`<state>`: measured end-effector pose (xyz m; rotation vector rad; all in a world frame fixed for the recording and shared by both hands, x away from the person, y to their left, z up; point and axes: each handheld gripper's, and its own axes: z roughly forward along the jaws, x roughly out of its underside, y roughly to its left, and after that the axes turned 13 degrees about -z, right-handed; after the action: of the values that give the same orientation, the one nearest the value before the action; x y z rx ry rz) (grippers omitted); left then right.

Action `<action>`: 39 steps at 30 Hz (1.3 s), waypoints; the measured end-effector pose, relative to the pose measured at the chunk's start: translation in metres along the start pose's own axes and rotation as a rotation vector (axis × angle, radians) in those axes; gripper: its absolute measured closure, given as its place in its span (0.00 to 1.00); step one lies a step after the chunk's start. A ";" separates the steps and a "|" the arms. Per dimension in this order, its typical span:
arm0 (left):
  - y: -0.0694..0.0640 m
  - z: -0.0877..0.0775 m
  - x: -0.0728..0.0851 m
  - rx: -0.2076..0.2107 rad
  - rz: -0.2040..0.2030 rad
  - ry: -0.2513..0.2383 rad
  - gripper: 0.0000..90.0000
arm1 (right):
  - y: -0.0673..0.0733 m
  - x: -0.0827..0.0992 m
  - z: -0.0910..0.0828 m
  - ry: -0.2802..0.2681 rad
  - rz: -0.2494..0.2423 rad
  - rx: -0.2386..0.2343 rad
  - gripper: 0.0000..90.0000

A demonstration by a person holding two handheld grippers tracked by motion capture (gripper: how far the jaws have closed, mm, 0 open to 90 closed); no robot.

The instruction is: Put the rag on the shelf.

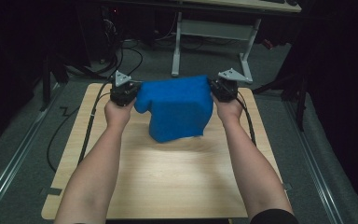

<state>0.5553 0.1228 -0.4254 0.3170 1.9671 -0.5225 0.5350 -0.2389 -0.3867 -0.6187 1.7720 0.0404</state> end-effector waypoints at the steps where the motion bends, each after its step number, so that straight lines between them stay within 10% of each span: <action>1: 0.000 0.000 0.008 0.010 0.002 0.005 0.97 | 0.002 0.004 0.001 0.006 -0.002 -0.004 0.98; 16: -0.003 -0.004 0.074 0.074 -0.079 0.104 0.97 | 0.029 0.064 -0.007 0.092 0.059 -0.074 0.98; 39: -0.007 0.012 0.099 0.107 -0.135 0.163 0.97 | 0.050 0.092 0.002 0.147 0.092 -0.124 0.98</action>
<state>0.5181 0.1098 -0.5171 0.3035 2.1326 -0.7100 0.5006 -0.2307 -0.4858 -0.6426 1.9510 0.1732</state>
